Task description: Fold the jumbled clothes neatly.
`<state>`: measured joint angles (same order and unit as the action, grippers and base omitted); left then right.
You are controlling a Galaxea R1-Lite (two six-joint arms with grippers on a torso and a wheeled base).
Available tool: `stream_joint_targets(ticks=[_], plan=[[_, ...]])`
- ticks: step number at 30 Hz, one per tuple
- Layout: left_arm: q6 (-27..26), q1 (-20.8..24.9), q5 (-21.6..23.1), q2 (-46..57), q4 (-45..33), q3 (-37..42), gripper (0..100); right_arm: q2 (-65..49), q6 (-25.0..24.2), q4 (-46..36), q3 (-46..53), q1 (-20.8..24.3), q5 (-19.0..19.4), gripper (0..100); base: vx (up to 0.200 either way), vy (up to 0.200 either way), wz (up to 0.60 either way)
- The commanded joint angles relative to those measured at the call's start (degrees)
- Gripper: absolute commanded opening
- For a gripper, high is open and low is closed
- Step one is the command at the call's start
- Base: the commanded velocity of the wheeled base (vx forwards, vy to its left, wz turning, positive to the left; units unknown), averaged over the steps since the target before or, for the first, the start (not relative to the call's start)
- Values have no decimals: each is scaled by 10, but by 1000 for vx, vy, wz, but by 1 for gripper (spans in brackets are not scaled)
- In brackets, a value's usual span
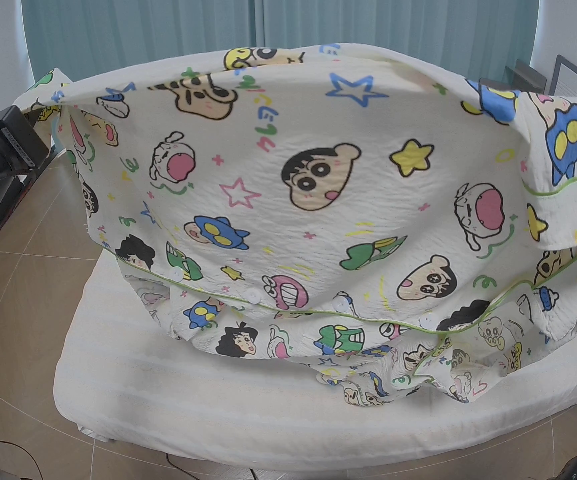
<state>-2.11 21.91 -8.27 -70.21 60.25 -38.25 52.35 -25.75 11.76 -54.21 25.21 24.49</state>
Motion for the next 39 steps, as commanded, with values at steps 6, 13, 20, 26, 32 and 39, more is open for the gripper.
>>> stream_joint_targets(ticks=[6, 13, 20, 26, 32, 39], plan=[[0, 7, 0, -3, 0, 0, 0, -1, -1, 0, 2, -2, -1, 0, 0, -200, 0], [-1, 9, 0, -3, 0, 0, 0, -2, -1, 1, 15, -2, -1, 0, 0, -200, 0], [-1, 9, 0, -3, 0, 1, 0, -1, -1, 1, 14, -2, -1, 0, 0, -200, 0], [-1, 9, 1, -3, -1, 0, 0, -1, -1, 1, 16, -2, -1, 0, 0, -200, 0], [-1, 9, 1, -3, -1, 1, 0, -1, -1, 1, 17, -2, -1, 0, 0, -200, 0], [-1, 9, 1, -4, -1, 1, 0, -1, -1, 2, 18, -2, -1, 0, 0, -200, 0]])
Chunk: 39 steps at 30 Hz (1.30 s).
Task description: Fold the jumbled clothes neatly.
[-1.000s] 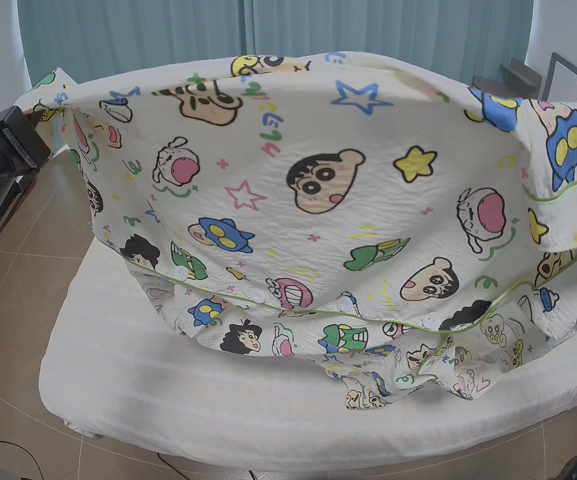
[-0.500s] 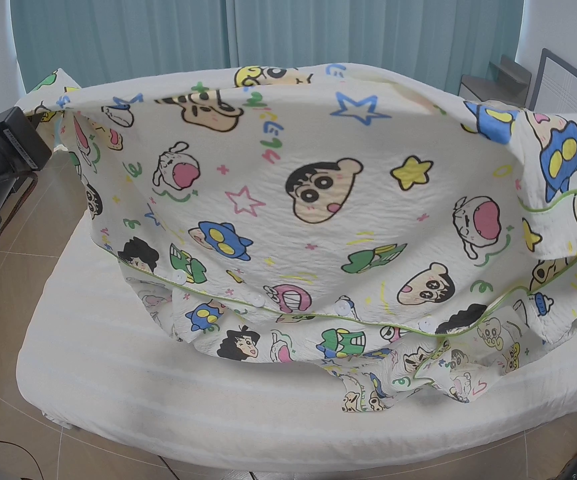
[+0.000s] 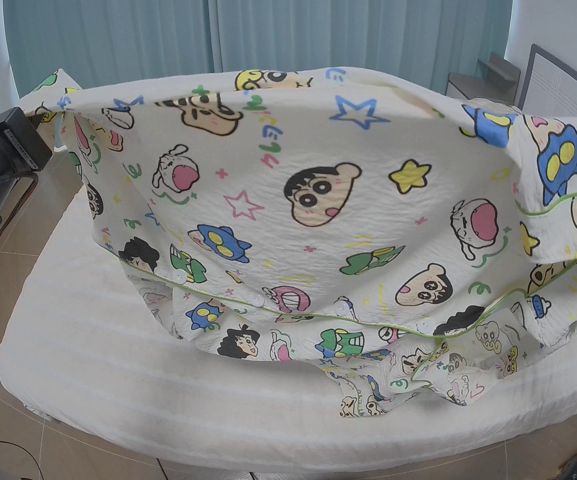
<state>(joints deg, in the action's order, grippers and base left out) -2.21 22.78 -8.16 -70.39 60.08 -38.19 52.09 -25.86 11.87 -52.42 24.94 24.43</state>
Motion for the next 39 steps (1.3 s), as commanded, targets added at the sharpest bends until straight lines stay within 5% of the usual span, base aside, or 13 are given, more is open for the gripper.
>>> stream_joint_targets(ticks=[1, 39], plan=[[0, 0, 0, -2, 0, 0, 0, 2, 0, 1, 0, 0, 0, 0, 0, -200, 0], [-2, 0, 0, -1, 0, 1, 0, 3, 0, 1, -7, -1, 0, 0, 0, -200, 0]])
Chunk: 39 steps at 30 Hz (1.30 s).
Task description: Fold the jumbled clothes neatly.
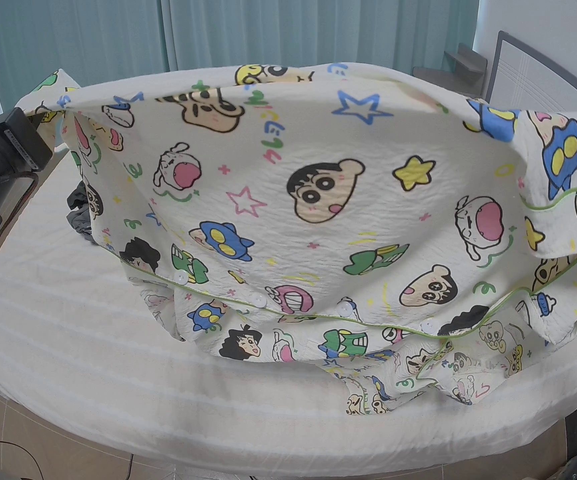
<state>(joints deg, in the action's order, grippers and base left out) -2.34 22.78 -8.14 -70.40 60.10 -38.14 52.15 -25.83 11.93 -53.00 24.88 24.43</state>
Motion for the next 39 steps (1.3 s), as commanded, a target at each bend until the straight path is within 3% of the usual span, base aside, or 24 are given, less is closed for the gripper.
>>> stream_joint_targets(ticks=[1, 10, 19, 39], plan=[[0, 0, 0, -1, 0, 1, 0, 2, 0, 0, -1, 0, 0, 0, 0, -200, 0], [0, 4, -3, 1, 1, 10, 0, 2, 0, -1, 0, 0, 0, 0, 0, 0, 0], [0, 4, -3, 3, 1, 10, 0, -1, 0, -1, -1, -1, -2, 0, -200, 0, 0], [1, 26, -3, 54, 1, 102, 0, -48, 0, -30, 14, 0, 1, 0, -200, 0, 0]])
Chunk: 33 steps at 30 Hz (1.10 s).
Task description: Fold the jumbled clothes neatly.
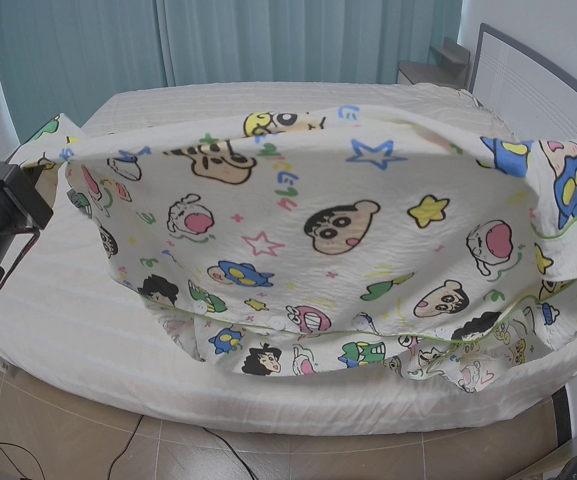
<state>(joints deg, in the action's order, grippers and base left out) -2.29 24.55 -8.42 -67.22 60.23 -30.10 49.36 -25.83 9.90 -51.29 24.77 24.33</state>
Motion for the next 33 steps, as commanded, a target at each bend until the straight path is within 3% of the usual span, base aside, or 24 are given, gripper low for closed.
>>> stream_joint_targets(ticks=[1, 14, 28, 33], plan=[[0, 10, 0, 25, 0, 25, 0, -21, 0, -14, -4, 1, 2, 0, -200, 0, 0], [0, 11, -1, 46, -2, 52, 0, -39, 0, -66, -20, 2, 11, 0, 0, 0, 0], [6, 10, -3, 19, -1, 172, 0, 2, 0, -60, 25, -1, 10, 0, 0, 0, 0], [48, 8, -3, -14, -1, 176, 0, 26, 0, -60, 37, -11, 10, 0, 0, 0, 0]])
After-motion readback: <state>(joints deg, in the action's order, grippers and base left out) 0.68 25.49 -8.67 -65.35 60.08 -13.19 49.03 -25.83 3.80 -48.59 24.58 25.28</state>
